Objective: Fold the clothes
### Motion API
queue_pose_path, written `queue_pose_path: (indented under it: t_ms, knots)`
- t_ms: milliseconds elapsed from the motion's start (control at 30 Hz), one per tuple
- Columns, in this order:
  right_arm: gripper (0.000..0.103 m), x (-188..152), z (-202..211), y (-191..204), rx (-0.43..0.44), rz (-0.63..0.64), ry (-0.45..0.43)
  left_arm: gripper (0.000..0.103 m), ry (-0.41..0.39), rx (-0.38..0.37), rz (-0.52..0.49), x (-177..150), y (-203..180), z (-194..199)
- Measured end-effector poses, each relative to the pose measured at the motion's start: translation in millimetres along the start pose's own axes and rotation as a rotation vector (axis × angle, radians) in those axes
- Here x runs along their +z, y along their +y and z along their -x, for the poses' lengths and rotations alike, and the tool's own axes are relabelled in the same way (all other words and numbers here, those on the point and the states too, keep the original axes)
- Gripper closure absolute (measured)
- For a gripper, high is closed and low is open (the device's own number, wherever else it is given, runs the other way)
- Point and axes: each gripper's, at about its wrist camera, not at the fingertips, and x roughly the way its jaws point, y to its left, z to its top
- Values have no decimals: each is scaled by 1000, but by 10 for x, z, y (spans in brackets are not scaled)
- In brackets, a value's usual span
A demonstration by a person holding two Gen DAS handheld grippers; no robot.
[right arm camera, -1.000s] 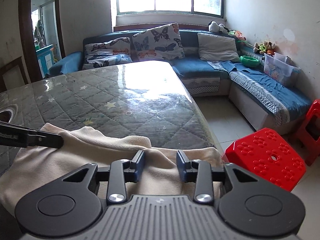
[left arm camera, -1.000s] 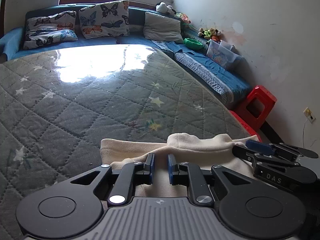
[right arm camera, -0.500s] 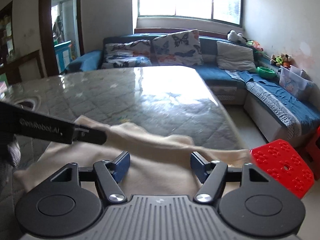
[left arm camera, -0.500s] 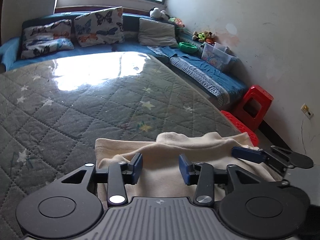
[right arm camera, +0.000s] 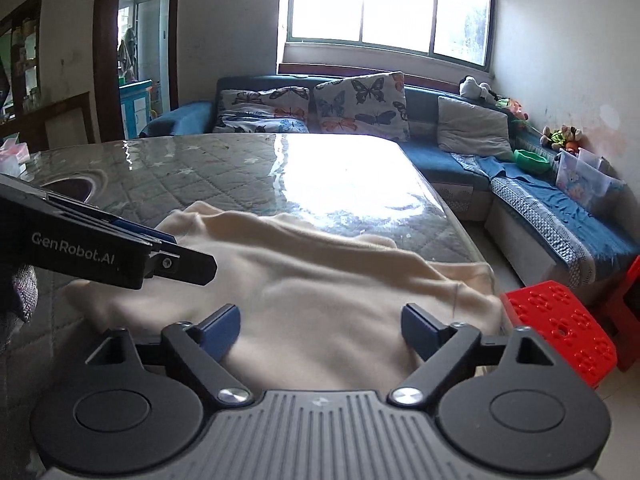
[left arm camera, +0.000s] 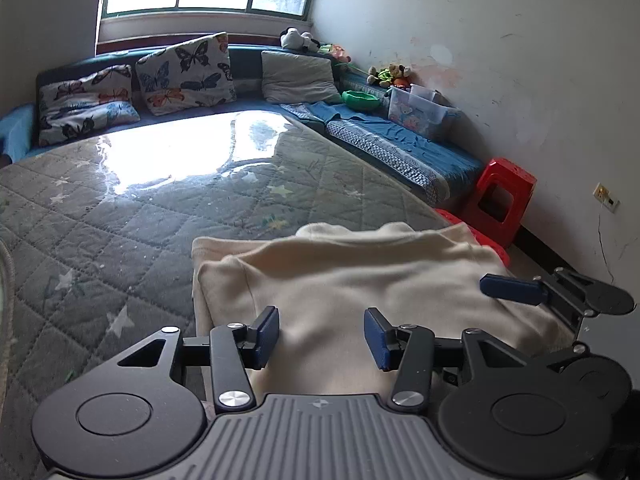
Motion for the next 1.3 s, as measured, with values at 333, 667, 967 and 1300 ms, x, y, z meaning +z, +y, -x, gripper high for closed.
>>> queue_pose_path:
  t_ms: [333,667,967,1300]
  knots:
    - [3,-241,203,-48,-37,-37,-9,45,-45,32,-72,-268,-114,151]
    - [0,-281,400,-86,-86,-29,-56,36,-65,63,-57,-339,-51,245]
    - [0,-318,263,-297,-211,-87,-33,34,-57,84,-43,-372,34,244]
    - [0,-446,414,-538,-253,-158,-55,33,-59,92,-15,-369,131,293]
